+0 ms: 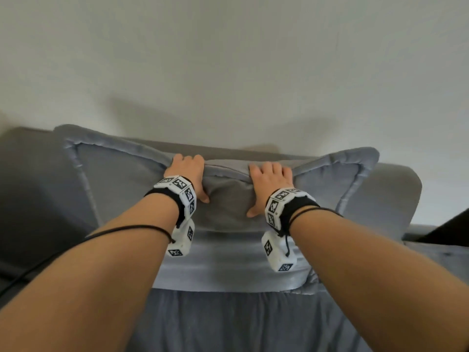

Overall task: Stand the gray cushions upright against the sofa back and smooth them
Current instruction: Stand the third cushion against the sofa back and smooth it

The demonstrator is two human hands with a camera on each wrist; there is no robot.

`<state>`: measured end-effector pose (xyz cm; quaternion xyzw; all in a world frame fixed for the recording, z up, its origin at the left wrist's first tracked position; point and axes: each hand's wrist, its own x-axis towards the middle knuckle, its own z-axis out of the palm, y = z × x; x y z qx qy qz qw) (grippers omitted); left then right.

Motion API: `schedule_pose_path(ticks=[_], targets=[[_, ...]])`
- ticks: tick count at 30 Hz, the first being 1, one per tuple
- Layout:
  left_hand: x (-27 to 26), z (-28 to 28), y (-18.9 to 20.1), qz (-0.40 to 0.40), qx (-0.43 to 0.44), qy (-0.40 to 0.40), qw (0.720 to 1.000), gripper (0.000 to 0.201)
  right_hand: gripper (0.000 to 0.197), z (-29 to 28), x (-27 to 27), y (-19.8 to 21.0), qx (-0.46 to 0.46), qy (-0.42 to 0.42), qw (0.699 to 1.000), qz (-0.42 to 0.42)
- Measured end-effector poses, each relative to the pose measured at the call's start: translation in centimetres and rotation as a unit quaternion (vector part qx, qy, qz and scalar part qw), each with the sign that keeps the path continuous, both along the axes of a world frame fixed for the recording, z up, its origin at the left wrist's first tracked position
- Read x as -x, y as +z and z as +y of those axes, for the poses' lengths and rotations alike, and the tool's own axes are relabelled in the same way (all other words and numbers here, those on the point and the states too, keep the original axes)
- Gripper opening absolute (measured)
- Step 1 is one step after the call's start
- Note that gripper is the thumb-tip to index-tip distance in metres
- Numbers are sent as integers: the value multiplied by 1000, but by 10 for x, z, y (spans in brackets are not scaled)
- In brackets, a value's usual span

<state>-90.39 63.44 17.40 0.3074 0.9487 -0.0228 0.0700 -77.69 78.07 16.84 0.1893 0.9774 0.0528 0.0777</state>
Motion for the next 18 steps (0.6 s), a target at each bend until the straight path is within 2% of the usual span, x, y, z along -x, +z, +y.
schedule_pose_path(ticks=[8, 18], targets=[[43, 22, -16, 3, -36, 27, 999, 91, 108, 22, 48, -14, -19, 4, 999, 28], [54, 37, -23, 26, -67, 50, 996, 90, 102, 38, 75, -24, -35, 4, 998, 42]])
